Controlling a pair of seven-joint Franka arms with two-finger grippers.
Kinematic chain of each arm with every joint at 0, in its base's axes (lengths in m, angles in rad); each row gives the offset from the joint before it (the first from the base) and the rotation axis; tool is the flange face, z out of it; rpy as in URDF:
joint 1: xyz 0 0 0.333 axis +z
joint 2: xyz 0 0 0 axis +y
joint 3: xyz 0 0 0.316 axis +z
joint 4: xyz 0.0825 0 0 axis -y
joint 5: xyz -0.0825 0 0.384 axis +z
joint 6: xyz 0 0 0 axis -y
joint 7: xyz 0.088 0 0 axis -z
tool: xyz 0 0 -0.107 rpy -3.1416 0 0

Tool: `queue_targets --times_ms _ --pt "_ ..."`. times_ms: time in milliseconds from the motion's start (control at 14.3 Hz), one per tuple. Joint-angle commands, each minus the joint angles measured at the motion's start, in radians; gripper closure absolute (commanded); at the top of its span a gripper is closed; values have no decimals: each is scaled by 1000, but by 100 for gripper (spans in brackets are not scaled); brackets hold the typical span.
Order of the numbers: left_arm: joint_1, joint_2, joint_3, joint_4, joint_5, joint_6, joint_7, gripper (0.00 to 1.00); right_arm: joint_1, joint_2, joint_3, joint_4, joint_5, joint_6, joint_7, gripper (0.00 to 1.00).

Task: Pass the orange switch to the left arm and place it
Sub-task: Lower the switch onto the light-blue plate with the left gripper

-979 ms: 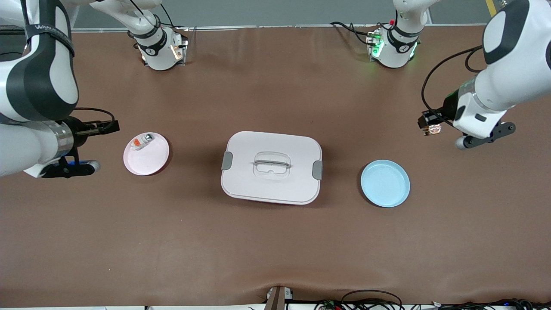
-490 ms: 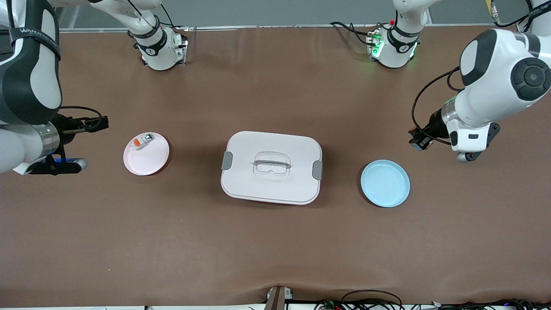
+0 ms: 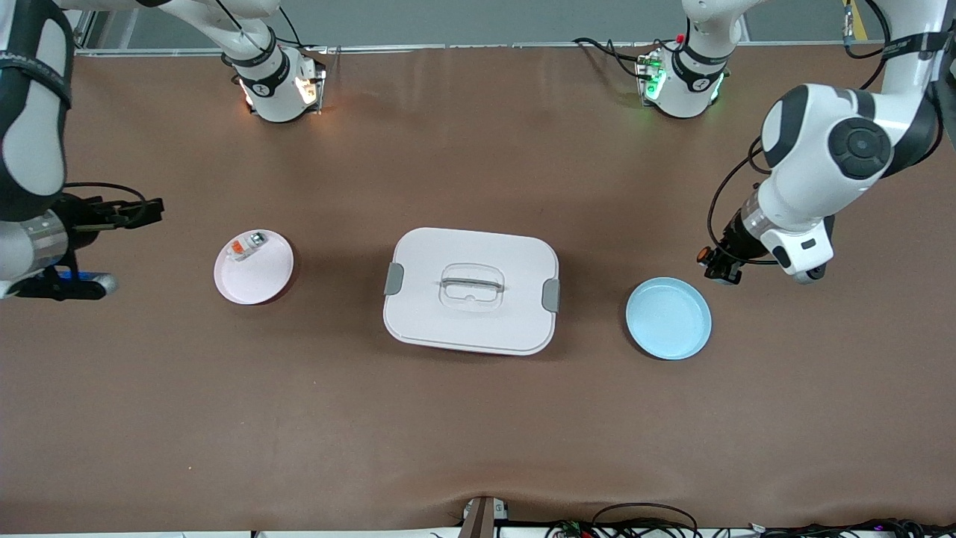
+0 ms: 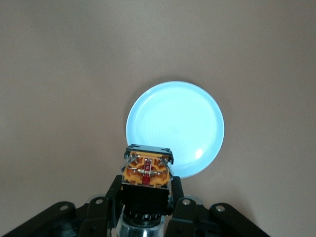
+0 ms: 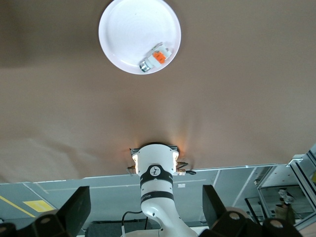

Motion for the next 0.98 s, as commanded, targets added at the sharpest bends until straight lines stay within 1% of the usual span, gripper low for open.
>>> queue_targets --times_ms 0,210,280,420,560,769,909 --pt "-5 34 -6 -52 127 84 -198 100 -8 -5 21 20 -13 2 -3 0" --pt "-24 157 -6 -40 333 130 -445 100 -2 -8 21 54 -15 3 -3 0" --pt "-24 183 -6 -40 376 144 -496 100 -4 -20 21 74 -15 2 -5 0" --pt "-25 225 -6 -37 389 177 -515 100 -5 -42 24 78 -12 8 -2 0" --pt "-25 264 -6 -26 389 210 -515 100 -7 -49 29 80 -1 54 -8 0" --pt "-30 324 -6 9 393 216 -515 100 -1 -51 22 77 -13 62 1 0" --pt "-42 353 -5 19 435 217 -515 100 -8 -54 19 77 -9 60 -2 0"
